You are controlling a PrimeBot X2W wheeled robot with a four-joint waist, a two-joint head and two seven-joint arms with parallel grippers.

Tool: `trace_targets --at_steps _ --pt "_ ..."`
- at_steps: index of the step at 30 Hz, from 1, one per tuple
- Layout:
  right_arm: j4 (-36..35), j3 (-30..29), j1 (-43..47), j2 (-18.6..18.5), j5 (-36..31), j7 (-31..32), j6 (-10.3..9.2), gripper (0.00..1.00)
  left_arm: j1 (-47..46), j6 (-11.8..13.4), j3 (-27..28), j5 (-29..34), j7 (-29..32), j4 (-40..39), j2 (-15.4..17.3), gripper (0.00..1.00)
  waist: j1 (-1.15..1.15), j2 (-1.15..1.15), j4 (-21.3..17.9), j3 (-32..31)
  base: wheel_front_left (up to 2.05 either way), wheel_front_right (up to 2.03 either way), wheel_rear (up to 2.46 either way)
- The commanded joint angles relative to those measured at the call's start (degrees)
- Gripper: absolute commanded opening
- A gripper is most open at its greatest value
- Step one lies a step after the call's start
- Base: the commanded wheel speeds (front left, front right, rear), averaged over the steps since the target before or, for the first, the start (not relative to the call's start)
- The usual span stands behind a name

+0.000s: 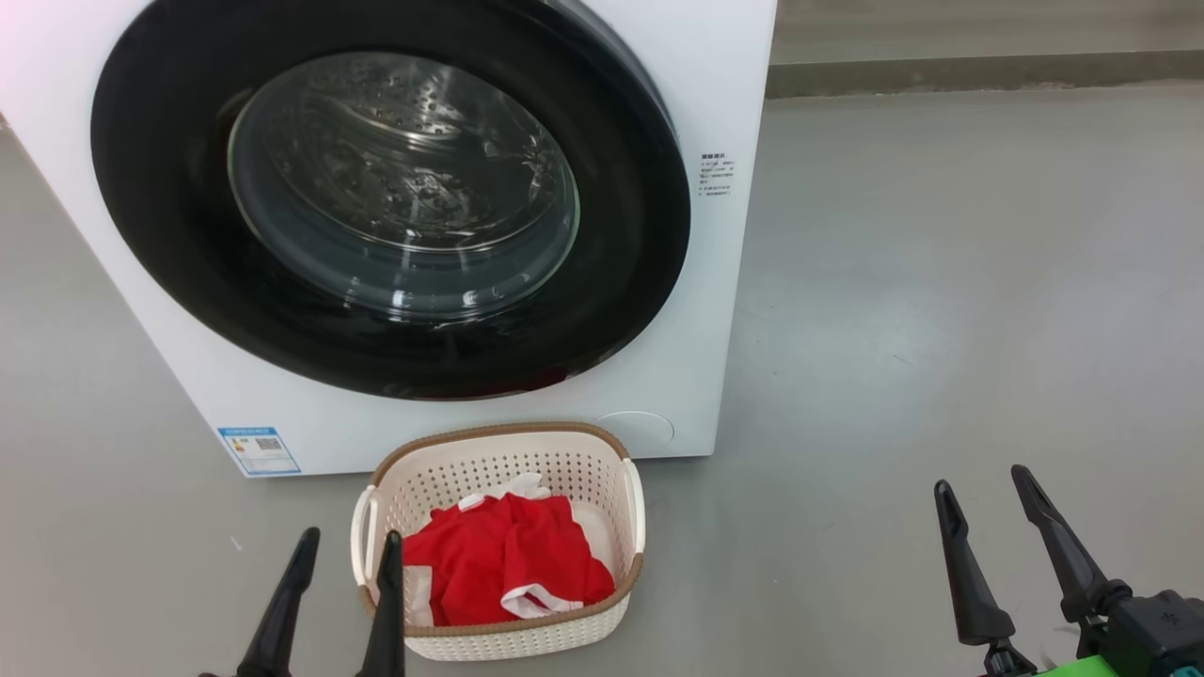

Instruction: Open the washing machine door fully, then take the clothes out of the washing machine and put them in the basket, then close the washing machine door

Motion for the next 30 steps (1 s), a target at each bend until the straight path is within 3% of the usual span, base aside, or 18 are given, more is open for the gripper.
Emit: trace_targets --at_steps 1,17,18,30 --pt "-1.9 0.9 -1.0 -0.8 0.1 -0.3 -0.21 1.0 -0.9 -0.1 1.8 0.7 -0.4 -1.2 0.3 1.0 0.0 0.0 -0.1 -0.1 0.0 0.0 0.0" --pt "-1.9 1.3 -0.6 -0.8 -0.1 -0.3 -0.21 1.0 -0.8 -0.6 1.8 2.1 -0.4 -2.4 0.4 1.0 0.0 0.0 0.6 0.3 0.0 0.0 0.0" --pt "-0.3 0.1 0.0 0.1 0.0 0.0 0.01 0.0 0.0 -0.6 0.0 1.4 0.0 -0.5 0.0 0.0 0.0 0.0 0.6 0.3 0.0 0.0 0.0" --pt "2.8 0.5 -0.9 0.1 6.4 1.1 -0.01 0.0 -0.5 -0.6 0.1 -5.2 1.4 2.2 0.3 0.0 0.02 0.0 0.6 0.4 0.0 0.0 0.0"
